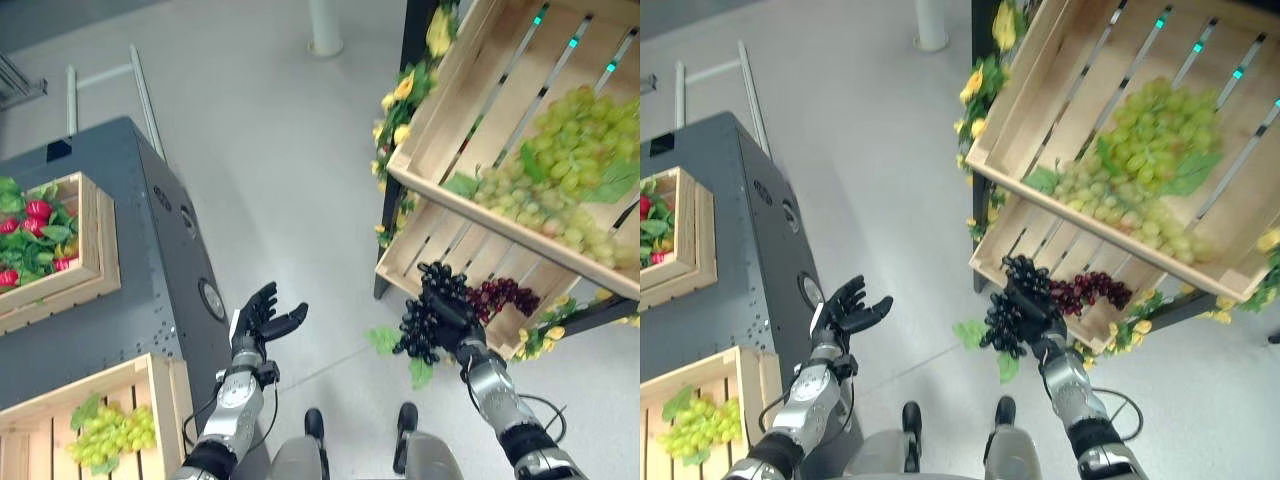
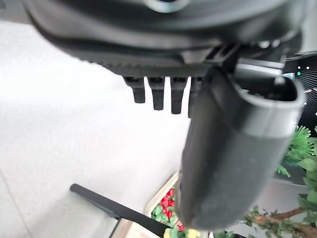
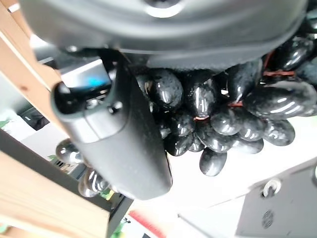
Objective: Pick up the fruits from the basket on one side to the basket on the other side
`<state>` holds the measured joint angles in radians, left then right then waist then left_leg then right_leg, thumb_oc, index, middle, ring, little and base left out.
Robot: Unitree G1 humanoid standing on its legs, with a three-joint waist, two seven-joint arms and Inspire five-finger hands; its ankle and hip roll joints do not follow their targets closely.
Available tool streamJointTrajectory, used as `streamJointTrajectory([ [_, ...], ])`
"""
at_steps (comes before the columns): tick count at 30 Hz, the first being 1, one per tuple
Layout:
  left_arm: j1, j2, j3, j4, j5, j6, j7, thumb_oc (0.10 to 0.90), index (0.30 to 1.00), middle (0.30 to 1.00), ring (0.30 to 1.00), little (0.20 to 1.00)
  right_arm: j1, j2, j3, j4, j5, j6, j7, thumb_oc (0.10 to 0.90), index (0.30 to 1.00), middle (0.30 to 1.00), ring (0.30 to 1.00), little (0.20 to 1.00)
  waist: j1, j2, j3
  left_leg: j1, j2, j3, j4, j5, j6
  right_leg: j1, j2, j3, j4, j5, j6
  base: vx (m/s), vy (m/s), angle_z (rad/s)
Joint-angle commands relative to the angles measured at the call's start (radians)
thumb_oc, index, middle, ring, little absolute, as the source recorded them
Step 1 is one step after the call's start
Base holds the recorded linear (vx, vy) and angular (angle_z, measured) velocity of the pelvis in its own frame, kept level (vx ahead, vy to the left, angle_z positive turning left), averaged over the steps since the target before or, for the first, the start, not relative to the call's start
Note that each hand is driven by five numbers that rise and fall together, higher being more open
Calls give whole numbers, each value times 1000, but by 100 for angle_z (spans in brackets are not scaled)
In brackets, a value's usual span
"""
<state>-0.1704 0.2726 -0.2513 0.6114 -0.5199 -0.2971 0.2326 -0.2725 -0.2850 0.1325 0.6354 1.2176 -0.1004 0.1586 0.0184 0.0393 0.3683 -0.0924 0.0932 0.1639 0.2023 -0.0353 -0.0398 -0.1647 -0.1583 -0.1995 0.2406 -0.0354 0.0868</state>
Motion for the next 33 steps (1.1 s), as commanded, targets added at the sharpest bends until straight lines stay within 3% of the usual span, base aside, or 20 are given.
streamJointTrajectory([
  [1, -44, 43, -10, -55, 38, -111, 10, 800, 900, 900, 900, 900, -80, 32, -62, -113, 96, -125, 84, 400, 300, 300, 300, 300, 0, -37, 10, -107, -49, -22, 217, -76, 21, 18, -26, -15, 160, -49, -47, -50, -2, 9],
  [5, -40, 50, -22, -62, 19, -137, 6, 800, 900, 900, 900, 900, -130, 9, -95, -117, 143, -141, 77, 400, 300, 300, 300, 300, 2, -28, 50, -191, -51, -33, 329, -121, 32, -69, -31, -19, 298, -102, -70, -68, -1, 12],
  [11, -39, 57, -28, -85, -9, -154, -13, 800, 900, 900, 900, 900, -224, -46, -179, -123, 284, -141, 115, 400, 300, 300, 300, 300, 0, -4, 87, -283, -64, -53, 422, -143, 38, -163, -42, -21, 420, -135, -91, -22, 14, 7],
  [22, -24, 75, -82, -139, -49, -137, -7, 800, 900, 900, 900, 900, -409, -199, -281, -64, 501, -158, 174, 400, 300, 300, 300, 300, 1, 29, 104, -365, -72, -47, 520, -156, 45, -241, -43, -4, 490, -145, -99, 3, 8, -1],
  [27, -20, 91, -112, -165, -60, -117, 11, 800, 900, 900, 900, 900, -474, -268, -289, -54, 559, -161, 182, 400, 300, 300, 300, 300, 1, 32, 105, -386, -72, -40, 550, -160, 46, -264, -42, 0, 506, -145, -100, 19, 6, -2],
  [31, -15, 114, -127, -185, -71, -103, 8, 800, 900, 900, 900, 900, -517, -329, -303, -35, 594, -209, 169, 400, 300, 300, 300, 300, 4, 28, 106, -397, -70, -41, 572, -166, 47, -271, -41, 4, 511, -142, -96, 40, -18, -1],
  [33, -15, 128, -140, -205, -77, -100, 9, 800, 900, 900, 900, 900, -554, -371, -306, 4, 544, -245, 130, 400, 300, 300, 300, 300, 8, 28, 109, -407, -68, -45, 591, -169, 47, -277, -43, 3, 515, -140, -96, 47, -37, 0],
])
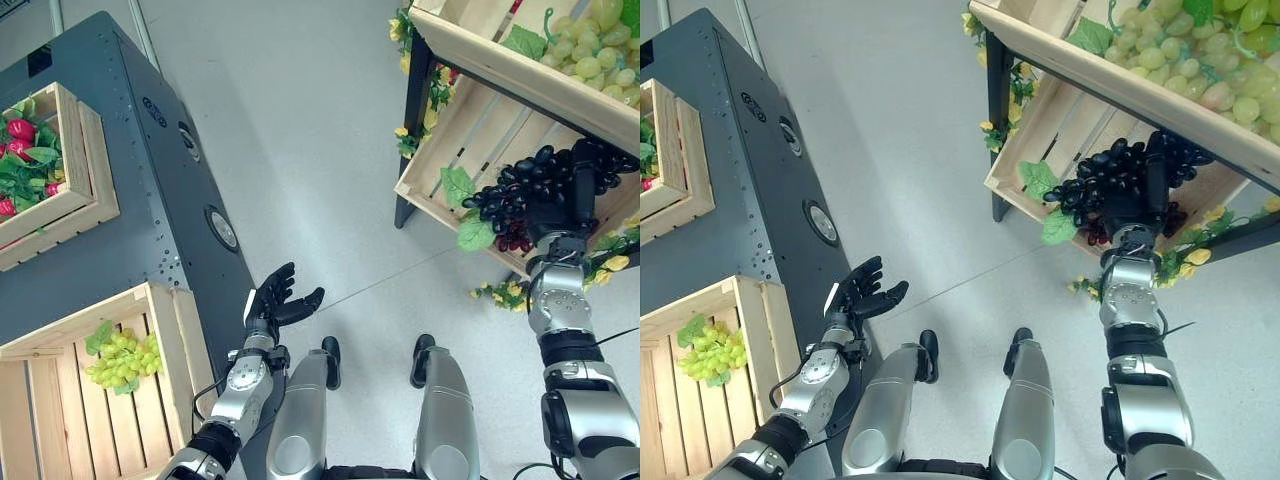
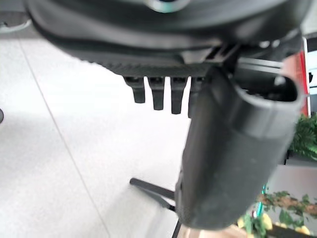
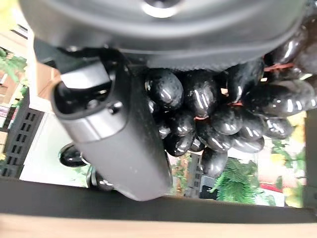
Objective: Pick up the fruits from the basket on one side to the basket on the other side
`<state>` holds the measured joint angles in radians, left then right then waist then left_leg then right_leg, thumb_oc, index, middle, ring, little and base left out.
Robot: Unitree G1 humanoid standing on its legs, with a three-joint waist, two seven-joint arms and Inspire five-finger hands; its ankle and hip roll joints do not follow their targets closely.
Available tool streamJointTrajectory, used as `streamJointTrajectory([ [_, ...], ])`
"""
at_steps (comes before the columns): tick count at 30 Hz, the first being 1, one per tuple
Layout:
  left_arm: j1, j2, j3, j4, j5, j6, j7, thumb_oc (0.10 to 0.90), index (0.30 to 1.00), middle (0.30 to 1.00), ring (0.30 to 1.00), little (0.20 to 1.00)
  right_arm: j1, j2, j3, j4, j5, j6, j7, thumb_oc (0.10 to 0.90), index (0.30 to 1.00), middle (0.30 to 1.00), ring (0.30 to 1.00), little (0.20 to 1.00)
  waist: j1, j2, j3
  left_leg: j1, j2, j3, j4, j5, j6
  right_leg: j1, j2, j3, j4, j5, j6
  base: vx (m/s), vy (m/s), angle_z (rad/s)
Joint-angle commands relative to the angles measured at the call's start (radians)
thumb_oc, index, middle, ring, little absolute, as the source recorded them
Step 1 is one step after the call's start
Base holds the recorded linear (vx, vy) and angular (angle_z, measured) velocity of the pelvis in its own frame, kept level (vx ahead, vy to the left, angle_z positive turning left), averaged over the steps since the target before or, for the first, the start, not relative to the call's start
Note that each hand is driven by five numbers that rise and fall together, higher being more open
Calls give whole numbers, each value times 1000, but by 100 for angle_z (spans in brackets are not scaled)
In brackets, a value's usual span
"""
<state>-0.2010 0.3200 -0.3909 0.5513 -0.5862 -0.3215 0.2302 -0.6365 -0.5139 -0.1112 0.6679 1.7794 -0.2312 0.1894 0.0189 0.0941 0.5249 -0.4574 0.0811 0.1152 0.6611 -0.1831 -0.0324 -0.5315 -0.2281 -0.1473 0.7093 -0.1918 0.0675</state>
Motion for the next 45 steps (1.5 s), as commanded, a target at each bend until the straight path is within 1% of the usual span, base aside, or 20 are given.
streamJointTrajectory([
  [1, 15, 84, -8, -157, -13, -71, 16, 800, 900, 900, 900, 900, -212, -162, -58, -5, -59, -120, 70, 400, 300, 300, 300, 300, 9, -26, -46, -47, -56, 3, 141, -22, 40, 85, 26, -48, 51, 17, -78, 35, -22, 1],
  [9, -4, 113, -21, -200, -39, -80, 14, 800, 900, 900, 900, 900, -352, -326, 65, 181, -439, -48, -133, 400, 300, 300, 300, 300, 17, -22, -30, -102, -64, 3, 174, -33, 53, 5, 15, -30, 104, 21, -80, -5, -1, 0],
  [16, -11, 130, -14, -212, -56, -91, 18, 800, 900, 900, 900, 900, -418, -378, 124, 266, -579, -23, -256, 400, 300, 300, 300, 300, 28, -22, -6, -145, -70, -7, 184, -45, 66, -46, 19, -29, 129, 21, -83, -44, -39, 0],
  [17, -13, 133, -13, -216, -67, -88, 18, 800, 900, 900, 900, 900, -429, -387, 136, 279, -647, -8, -296, 400, 300, 300, 300, 300, 30, -21, -5, -154, -73, -9, 182, -45, 68, -57, 22, -28, 131, 22, -83, -58, -42, 2],
  [18, -14, 135, -16, -219, -70, -89, 18, 800, 900, 900, 900, 900, -438, -395, 148, 287, -717, 14, -327, 445, 368, 368, 368, 368, 31, -21, -5, -161, -74, -10, 179, -43, 68, -64, 22, -29, 130, 23, -83, -66, -46, 1],
  [19, -13, 136, -14, -221, -70, -90, 13, 800, 900, 900, 900, 900, -445, -405, 169, 306, -814, 52, -341, 800, 900, 900, 900, 900, 34, -21, -5, -169, -76, -13, 176, -41, 67, -71, 25, -28, 128, 23, -82, -61, -32, -1],
  [23, -11, 127, -8, -203, -77, -110, 2, 800, 900, 900, 900, 900, -483, -472, 311, 345, -1081, 171, -361, 800, 900, 900, 900, 900, 32, -25, -5, -178, -72, -14, 146, -21, 66, -89, 34, -29, 117, 31, -86, -51, 1, 0],
  [27, -14, 133, -11, -204, -79, -132, -1, 800, 900, 900, 900, 900, -506, -518, 394, 388, -1277, 208, -378, 800, 900, 900, 900, 900, 35, -29, -5, -177, -71, -14, 117, -10, 70, -93, 38, -34, 99, 37, -85, -63, -4, 1],
  [30, -17, 136, -11, -208, -81, -143, 0, 800, 900, 900, 900, 900, -534, -534, 437, 398, -1326, 231, -405, 800, 900, 900, 900, 900, 39, -29, -5, -175, -71, -15, 103, -7, 71, -92, 39, -39, 93, 36, -84, -22, -8, 1],
  [31, -16, 137, -13, -208, -82, -144, 1, 800, 900, 900, 900, 900, -540, -534, 446, 403, -1351, 238, -417, 800, 900, 900, 900, 900, 41, -29, -5, -163, -72, -21, 117, -40, 65, -82, 41, -32, 110, 5, -74, -41, -4, 1],
  [32, -18, 138, -8, -210, -85, -143, -2, 800, 900, 900, 900, 900, -554, -537, 460, 402, -1390, 260, -435, 800, 900, 900, 900, 900, 42, -29, -5, -173, -70, -14, 99, -9, 71, -91, 38, -42, 94, 32, -85, -36, -2, 1],
  [34, -18, 137, -5, -209, -88, -142, -5, 800, 900, 900, 900, 900, -565, -538, 474, 400, -1414, 278, -446, 800, 900, 900, 900, 900, 43, -29, -5, -169, -70, -14, 94, -7, 71, -89, 38, -44, 92, 32, -85, -25, 3, 4],
  [35, -15, 136, -6, -208, -88, -141, -5, 800, 900, 900, 900, 900, -564, -537, 476, 400, -1414, 278, -446, 800, 900, 900, 900, 900, 43, -28, -5, -158, -70, -20, 109, -39, 65, -80, 40, -36, 108, 3, -75, -22, 12, 6],
  [36, -17, 137, -5, -214, -94, -137, -2, 800, 900, 900, 900, 900, -571, -540, 478, 392, -1430, 294, -462, 800, 900, 900, 900, 900, 44, -29, -5, -165, -69, -14, 90, -7, 70, -86, 36, -46, 91, 30, -86, -17, 12, 4],
  [38, -13, 137, -3, -213, -98, -138, -6, 800, 900, 900, 900, 900, -573, -542, 480, 394, -1456, 303, -463, 800, 900, 900, 900, 900, 45, -29, -5, -159, -70, -14, 86, -7, 70, -82, 35, -48, 90, 29, -86, -16, 12, 3],
  [39, -4, 138, 2, -212, -101, -139, -15, 800, 900, 900, 900, 900, -572, -546, 487, 399, -1475, 305, -476, 800, 900, 900, 900, 900, 47, -28, -5, -144, -69, -19, 100, -40, 64, -70, 35, -40, 108, -2, -76, 72, 4, 2],
  [40, 0, 139, 5, -215, -100, -137, -16, 800, 900, 900, 900, 900, -570, -550, 487, 397, -1479, 307, -478, 800, 900, 900, 900, 900, 48, -29, -5, -141, -69, -19, 99, -41, 64, -67, 35, -41, 109, -3, -77, 0, 0, 0],
  [41, -2, 140, 6, -217, -99, -137, -16, 800, 900, 900, 900, 900, -571, -552, 485, 396, -1481, 309, -479, 800, 900, 900, 900, 900, 48, -30, -5, -150, -68, -14, 83, -9, 70, -75, 33, -50, 92, 25, -87, -71, 6, 3],
  [44, 7, 143, 14, -224, -96, -131, -25, 800, 900, 900, 900, 900, -565, -559, 487, 402, -1514, 323, -487, 800, 900, 900, 900, 900, 52, -34, -5, -135, -64, -11, 76, -9, 71, -60, 31, -54, 86, 25, -88, 7, -4, 1],
  [45, 9, 143, 14, -224, -96, -129, -25, 800, 900, 900, 900, 900, -563, -558, 489, 403, -1516, 324, -485, 800, 900, 900, 900, 900, 52, -33, -5, -123, -65, -16, 91, -40, 65, -51, 34, -45, 103, -3, -78, 0, 0, 0],
])
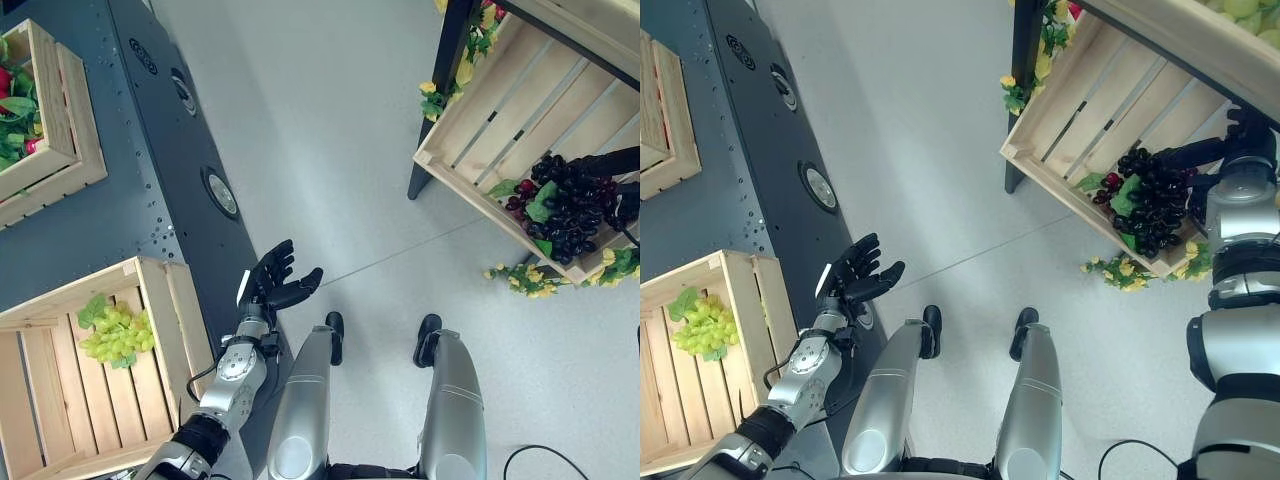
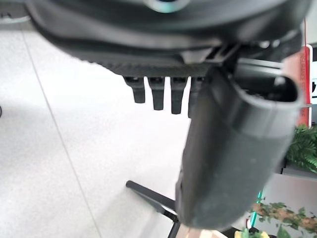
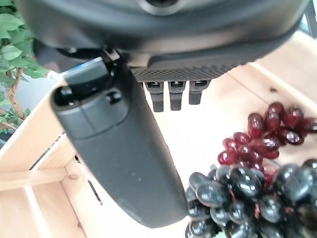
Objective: Pick up the fruits from the basket on one side to the basket on the other side
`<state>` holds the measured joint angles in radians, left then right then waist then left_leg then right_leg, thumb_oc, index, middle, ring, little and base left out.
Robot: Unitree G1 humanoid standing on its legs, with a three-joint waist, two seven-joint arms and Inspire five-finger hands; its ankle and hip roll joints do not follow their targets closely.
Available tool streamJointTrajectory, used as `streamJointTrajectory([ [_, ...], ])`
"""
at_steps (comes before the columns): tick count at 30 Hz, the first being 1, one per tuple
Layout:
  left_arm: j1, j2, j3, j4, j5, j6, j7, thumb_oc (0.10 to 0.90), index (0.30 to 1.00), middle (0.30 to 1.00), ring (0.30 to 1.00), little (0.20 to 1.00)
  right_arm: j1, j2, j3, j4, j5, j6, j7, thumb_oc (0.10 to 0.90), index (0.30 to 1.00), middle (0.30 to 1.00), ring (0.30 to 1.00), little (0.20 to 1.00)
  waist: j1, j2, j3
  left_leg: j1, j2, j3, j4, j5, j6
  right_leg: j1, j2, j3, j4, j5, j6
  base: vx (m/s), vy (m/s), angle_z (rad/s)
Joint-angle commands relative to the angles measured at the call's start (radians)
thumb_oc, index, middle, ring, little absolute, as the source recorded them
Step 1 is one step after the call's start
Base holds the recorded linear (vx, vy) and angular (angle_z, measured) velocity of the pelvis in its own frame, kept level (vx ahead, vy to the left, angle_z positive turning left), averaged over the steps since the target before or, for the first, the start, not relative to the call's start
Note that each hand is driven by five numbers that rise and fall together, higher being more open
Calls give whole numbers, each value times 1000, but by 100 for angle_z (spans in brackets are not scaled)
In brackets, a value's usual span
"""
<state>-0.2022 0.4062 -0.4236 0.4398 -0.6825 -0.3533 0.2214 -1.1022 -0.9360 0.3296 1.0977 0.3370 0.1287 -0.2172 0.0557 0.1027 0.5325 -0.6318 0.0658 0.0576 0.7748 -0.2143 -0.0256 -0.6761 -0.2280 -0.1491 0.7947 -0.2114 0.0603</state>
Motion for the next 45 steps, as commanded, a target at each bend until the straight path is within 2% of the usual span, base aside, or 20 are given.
streamJointTrajectory([
  [1, 10, 58, 48, -116, 2, -96, -17, 800, 900, 900, 900, 900, -98, -140, 51, -29, -82, -35, -77, 800, 900, 900, 900, 900, 15, -44, -12, 45, -48, 49, -42, 25, 65, 88, 32, -53, -2, 47, -81, 0, 0, 0],
  [8, 10, 56, 47, -115, 5, -91, -25, 800, 900, 900, 900, 900, -89, -129, 50, -41, -57, -73, -53, 800, 900, 900, 900, 900, 15, -50, -12, 97, -42, 54, -75, 31, 62, 139, 34, -55, -34, 50, -81, -5, 3, 0],
  [11, 13, 50, 54, -113, 11, -84, -26, 800, 900, 900, 900, 900, -62, -110, 32, -72, 23, -120, -8, 800, 900, 900, 900, 900, 15, -56, -13, 135, -38, 54, -93, 33, 59, 178, 34, -56, -54, 49, -82, 37, 16, -1],
  [13, 16, 47, 59, -108, 21, -77, -30, 800, 900, 900, 900, 900, -29, -87, -4, -113, 141, -201, 55, 800, 900, 900, 900, 900, 17, -64, -24, 173, -34, 52, -116, 37, 56, 219, 32, -58, -79, 49, -83, 73, 10, -2],
  [14, 16, 46, 59, -105, 22, -77, -30, 800, 900, 900, 900, 900, -21, -84, -11, -118, 153, -208, 68, 800, 900, 900, 900, 900, 17, -66, -26, 178, -34, 52, -119, 37, 55, 225, 32, -59, -82, 49, -83, 86, 7, 1],
  [16, 20, 39, 64, -87, 27, -73, -39, 800, 900, 900, 900, 900, 52, -43, -75, -158, 315, -281, 176, 800, 900, 900, 900, 900, 16, -72, -45, 217, -28, 52, -143, 44, 47, 269, 29, -61, -108, 49, -80, 109, 5, 5],
  [20, 23, 25, 73, -68, 40, -58, -46, 800, 900, 900, 900, 900, 169, 31, -152, -214, 434, -316, 284, 800, 900, 900, 900, 900, 18, -85, -72, 267, -23, 50, -169, 45, 40, 333, 26, -65, -152, 54, -77, 116, -19, 2],
  [24, 21, 5, 84, -40, 61, -46, -55, 800, 900, 900, 900, 900, 309, 142, -200, -251, 469, -308, 401, 800, 900, 900, 900, 900, 25, -101, -110, 325, -13, 46, -188, 35, 36, 416, 20, -76, -195, 55, -73, 116, -27, 5],
  [31, 8, -10, 95, 0, 87, -41, -79, 800, 900, 900, 900, 900, 435, 277, -164, -272, 413, -293, 478, 800, 900, 900, 900, 900, 31, -123, -150, 388, -3, 44, -181, 10, 40, 504, 13, -86, -215, 47, -70, 93, -35, 6],
  [39, 11, -28, 112, 31, 108, -24, -87, 800, 900, 900, 900, 900, 522, 401, -128, -291, 369, -270, 459, 800, 900, 900, 900, 900, 34, -131, -183, 455, -5, 33, -217, 17, 35, 588, 21, -87, -262, 50, -66, 68, -10, 5],
  [42, 7, -31, 120, 38, 109, -22, -88, 800, 900, 900, 900, 900, 541, 426, -129, -288, 376, -265, 455, 800, 900, 900, 900, 900, 36, -131, -186, 467, -7, 32, -219, 15, 35, 603, 20, -89, -266, 47, -64, -5, -2, 2],
  [45, -6, -34, 127, 49, 109, -24, -86, 800, 900, 900, 900, 900, 554, 470, -133, -291, 440, -264, 451, 800, 900, 900, 900, 900, 39, -129, -183, 474, -12, 26, -211, 9, 38, 611, 18, -90, -252, 41, -65, -34, 4, 3],
])
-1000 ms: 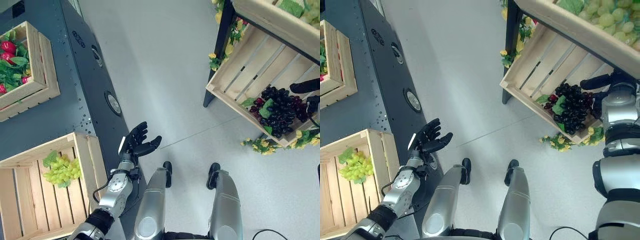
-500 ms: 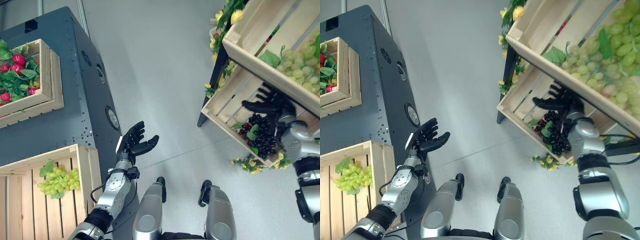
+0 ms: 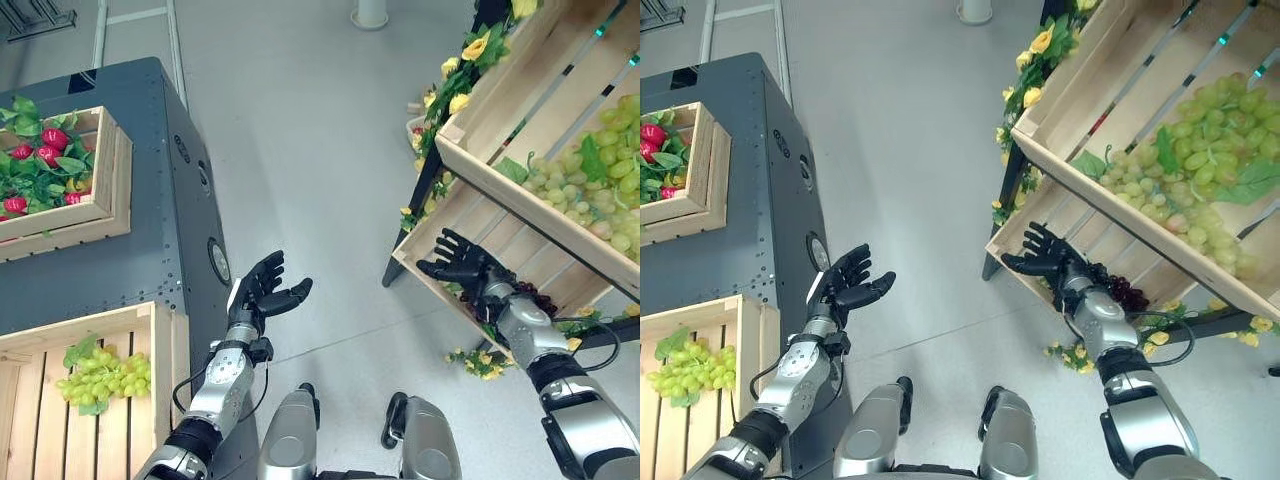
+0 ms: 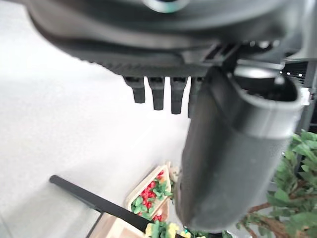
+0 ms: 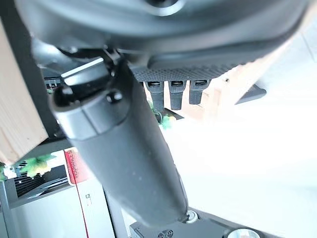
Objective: Pick up the fruits from the basket on one side to the basket on the other side
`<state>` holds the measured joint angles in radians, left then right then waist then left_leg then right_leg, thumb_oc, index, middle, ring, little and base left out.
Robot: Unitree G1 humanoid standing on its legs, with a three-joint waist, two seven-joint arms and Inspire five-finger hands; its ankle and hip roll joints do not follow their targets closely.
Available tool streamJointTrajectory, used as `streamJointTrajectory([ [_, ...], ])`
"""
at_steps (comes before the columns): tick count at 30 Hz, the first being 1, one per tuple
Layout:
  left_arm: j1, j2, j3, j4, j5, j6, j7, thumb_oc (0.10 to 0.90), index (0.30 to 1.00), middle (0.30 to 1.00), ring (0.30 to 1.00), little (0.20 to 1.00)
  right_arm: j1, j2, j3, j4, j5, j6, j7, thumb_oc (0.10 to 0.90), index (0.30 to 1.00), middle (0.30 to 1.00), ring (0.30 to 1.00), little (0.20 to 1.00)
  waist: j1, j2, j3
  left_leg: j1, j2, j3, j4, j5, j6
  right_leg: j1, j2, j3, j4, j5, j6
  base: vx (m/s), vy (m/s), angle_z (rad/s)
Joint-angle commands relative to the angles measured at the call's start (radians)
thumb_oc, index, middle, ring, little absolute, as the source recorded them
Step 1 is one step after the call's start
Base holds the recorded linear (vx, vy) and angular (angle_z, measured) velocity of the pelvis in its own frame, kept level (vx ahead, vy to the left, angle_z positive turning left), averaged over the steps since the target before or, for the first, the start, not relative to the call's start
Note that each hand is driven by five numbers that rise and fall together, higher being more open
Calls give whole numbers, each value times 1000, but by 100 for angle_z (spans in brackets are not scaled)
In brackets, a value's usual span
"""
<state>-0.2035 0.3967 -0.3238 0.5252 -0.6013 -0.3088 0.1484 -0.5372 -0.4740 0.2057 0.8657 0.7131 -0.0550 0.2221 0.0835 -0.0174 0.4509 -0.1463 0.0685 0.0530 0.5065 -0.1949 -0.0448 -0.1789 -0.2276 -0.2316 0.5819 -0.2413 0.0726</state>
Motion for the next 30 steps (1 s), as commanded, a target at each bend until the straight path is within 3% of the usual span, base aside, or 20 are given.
streamJointTrajectory([
  [1, -6, -25, 31, -32, 28, -72, -12, 800, 900, 900, 900, 900, 2, 32, -13, -67, 84, -86, 10, 800, 900, 900, 900, 900, 12, -7, -103, -5, -18, 30, 54, -10, 58, 119, 18, -9, -38, 70, -77, -31, 13, 0],
  [6, 13, -31, 39, -29, 38, -63, -10, 800, 900, 900, 900, 900, 62, 93, -19, -102, 101, -101, 11, 800, 900, 900, 900, 900, 13, -1, -119, 36, -30, 26, -10, 17, 51, 151, 22, -11, -80, 84, -64, -12, 33, 3],
  [17, 85, -32, 3, 38, 129, -67, -37, 800, 900, 900, 900, 900, 205, 164, 44, -140, 76, -110, 87, 800, 900, 900, 900, 900, 19, 2, -227, 171, -37, 14, -387, 187, 22, 252, 42, -26, -414, 219, -2, -12, 21, 9],
  [26, 102, -47, -40, 98, 242, -89, -23, 800, 900, 900, 900, 900, 298, 241, 87, -143, 135, -81, 141, 800, 900, 900, 900, 900, 29, 8, -297, 209, -32, -13, -568, 256, 15, 285, 40, -41, -572, 294, 28, 42, 22, 13],
  [30, 94, -53, -61, 100, 303, -95, 7, 800, 900, 900, 900, 900, 311, 273, 120, -163, 104, -86, 73, 800, 900, 900, 900, 900, 35, 11, -308, 197, -34, -18, -591, 268, 9, 283, 28, -63, -627, 330, 41, 15, 69, 3],
])
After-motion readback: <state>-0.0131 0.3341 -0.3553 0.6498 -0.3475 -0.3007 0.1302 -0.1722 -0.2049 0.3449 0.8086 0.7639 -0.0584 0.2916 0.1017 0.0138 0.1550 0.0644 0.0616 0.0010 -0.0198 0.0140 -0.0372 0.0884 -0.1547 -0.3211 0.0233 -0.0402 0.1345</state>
